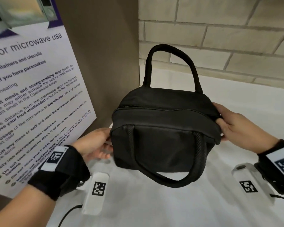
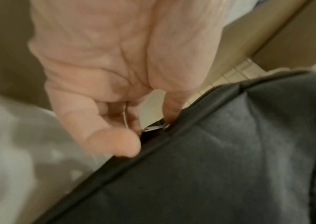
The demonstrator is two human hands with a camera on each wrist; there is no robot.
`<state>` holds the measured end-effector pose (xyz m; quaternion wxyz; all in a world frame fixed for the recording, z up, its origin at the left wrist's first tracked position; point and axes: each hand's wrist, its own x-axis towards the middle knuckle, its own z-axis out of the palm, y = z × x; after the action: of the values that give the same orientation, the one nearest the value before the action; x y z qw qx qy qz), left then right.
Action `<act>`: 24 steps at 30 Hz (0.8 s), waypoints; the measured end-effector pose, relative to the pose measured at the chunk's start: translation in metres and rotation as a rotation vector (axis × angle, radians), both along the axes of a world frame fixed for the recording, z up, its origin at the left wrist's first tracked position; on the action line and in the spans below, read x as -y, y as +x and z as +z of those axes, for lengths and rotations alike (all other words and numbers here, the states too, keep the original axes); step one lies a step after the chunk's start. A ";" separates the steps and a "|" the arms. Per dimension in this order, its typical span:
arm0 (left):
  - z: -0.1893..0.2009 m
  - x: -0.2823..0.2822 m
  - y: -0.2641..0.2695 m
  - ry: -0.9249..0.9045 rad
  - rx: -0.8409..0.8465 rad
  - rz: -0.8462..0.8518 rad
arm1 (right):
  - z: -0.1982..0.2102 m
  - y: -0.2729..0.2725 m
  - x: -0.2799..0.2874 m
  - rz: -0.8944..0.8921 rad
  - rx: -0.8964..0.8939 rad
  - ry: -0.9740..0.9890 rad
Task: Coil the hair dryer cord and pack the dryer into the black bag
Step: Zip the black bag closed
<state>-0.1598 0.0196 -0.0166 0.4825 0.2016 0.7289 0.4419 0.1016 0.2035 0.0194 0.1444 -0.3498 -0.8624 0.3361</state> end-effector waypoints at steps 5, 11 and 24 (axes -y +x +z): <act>-0.004 0.000 0.001 0.032 0.049 0.015 | -0.001 0.001 -0.001 -0.002 0.003 -0.026; -0.006 -0.002 -0.002 0.041 0.114 0.057 | -0.001 0.000 -0.002 0.005 -0.001 -0.038; -0.017 -0.001 -0.004 0.131 0.167 0.072 | 0.001 0.001 0.001 0.006 -0.001 -0.074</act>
<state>-0.1636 0.0203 -0.0340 0.5112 0.1690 0.6623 0.5210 0.1030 0.2026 0.0205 0.1307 -0.3523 -0.8504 0.3684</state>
